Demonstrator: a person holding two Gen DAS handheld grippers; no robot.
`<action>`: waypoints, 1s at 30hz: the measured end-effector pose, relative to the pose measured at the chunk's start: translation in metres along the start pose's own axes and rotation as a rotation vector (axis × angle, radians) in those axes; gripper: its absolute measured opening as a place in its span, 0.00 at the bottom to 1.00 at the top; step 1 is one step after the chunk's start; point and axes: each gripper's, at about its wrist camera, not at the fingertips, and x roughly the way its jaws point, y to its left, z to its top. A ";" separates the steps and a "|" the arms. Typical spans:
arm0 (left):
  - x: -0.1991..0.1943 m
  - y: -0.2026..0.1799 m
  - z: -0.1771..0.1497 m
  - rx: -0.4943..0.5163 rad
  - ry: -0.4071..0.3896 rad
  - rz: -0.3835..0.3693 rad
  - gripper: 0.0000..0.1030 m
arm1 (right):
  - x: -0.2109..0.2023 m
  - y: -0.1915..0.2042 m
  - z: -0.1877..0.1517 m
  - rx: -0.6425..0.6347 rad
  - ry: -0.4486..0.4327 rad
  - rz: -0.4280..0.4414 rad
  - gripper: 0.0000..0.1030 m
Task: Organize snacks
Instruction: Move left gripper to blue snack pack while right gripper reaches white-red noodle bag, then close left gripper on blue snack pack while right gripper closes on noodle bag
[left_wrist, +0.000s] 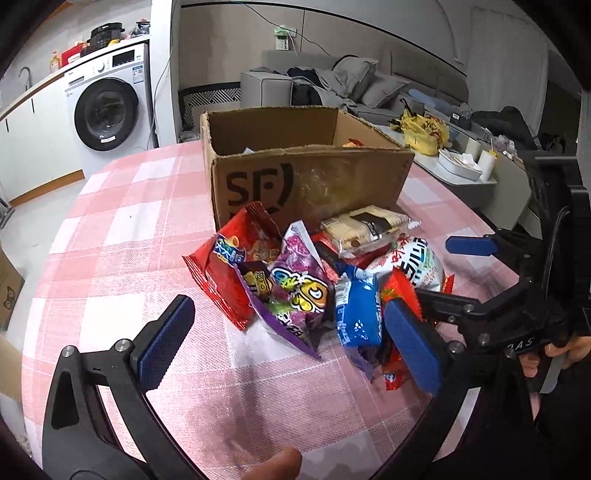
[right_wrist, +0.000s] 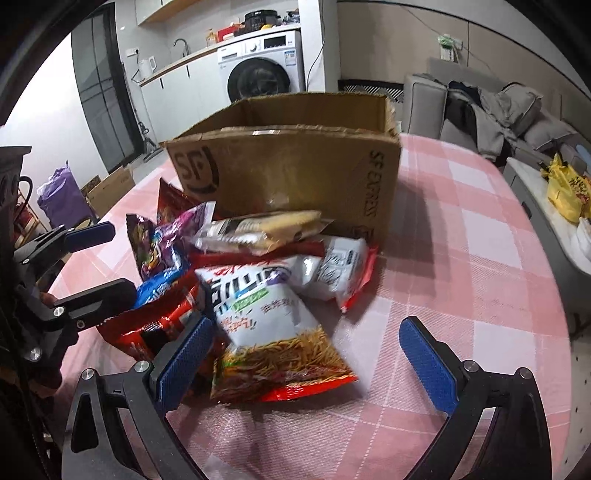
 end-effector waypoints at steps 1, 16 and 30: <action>0.002 0.000 -0.001 0.001 0.006 -0.003 1.00 | 0.002 0.000 0.000 0.002 0.004 0.008 1.00; 0.024 -0.004 -0.011 0.021 0.091 -0.064 0.91 | 0.014 -0.008 -0.003 0.060 0.029 0.071 0.85; 0.032 -0.017 -0.018 0.082 0.150 -0.141 0.60 | 0.012 0.002 -0.006 0.019 0.012 0.119 0.60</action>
